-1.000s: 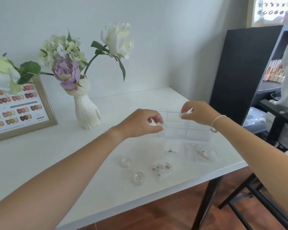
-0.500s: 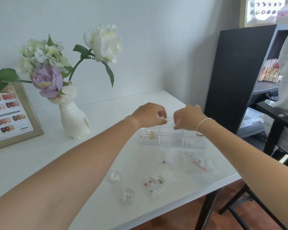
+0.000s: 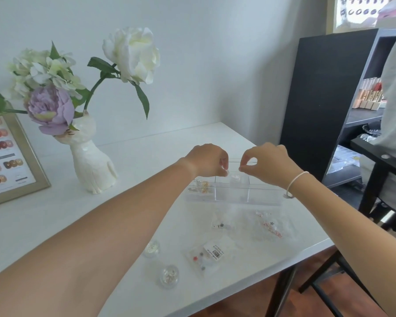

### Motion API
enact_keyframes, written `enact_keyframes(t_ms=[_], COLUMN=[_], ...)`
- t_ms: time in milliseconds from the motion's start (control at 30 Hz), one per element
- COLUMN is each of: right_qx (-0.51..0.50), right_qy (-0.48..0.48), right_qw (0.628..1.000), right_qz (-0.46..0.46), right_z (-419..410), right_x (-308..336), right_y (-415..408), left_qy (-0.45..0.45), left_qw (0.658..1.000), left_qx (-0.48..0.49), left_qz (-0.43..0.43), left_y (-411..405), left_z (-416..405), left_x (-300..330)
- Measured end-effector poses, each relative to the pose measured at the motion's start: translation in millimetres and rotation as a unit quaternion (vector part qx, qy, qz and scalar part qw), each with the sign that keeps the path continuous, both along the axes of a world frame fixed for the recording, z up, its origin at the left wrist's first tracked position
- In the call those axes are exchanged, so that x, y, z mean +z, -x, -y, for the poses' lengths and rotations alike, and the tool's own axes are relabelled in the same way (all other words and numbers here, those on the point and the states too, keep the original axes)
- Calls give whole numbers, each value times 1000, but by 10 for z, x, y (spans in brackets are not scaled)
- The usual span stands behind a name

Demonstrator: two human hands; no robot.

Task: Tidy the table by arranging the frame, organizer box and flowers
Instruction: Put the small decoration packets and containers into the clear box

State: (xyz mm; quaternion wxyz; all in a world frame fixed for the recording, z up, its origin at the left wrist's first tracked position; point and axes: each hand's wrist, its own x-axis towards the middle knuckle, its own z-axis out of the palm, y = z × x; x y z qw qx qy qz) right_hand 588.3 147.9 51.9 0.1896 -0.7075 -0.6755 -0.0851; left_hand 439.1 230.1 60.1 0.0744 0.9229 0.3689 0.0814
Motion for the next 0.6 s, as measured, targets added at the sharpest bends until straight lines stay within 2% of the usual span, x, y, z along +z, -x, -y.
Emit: enact_keyframes(t_ms=[133,300,467,600], right_qx=[25,54,73,111], right_qy=[-32,-52,-57,-36], right_qw=[997,993,989,979], right_qz=[-63,-91,-114,-165], right_z=[150,272,419,586], right_x=[-20,-8,13,-9], right_y=[-4,53,182,390], left_qy=[-23,-42,-42,0], left_qw=[999,998,999,997], left_qx=[5,6,-1,-17], left_qz=[-24,-45,3,71], left_y=[-63,-95,5,251], left_z=[-11,-3,34,134], left_x=[6,-24,-6,29])
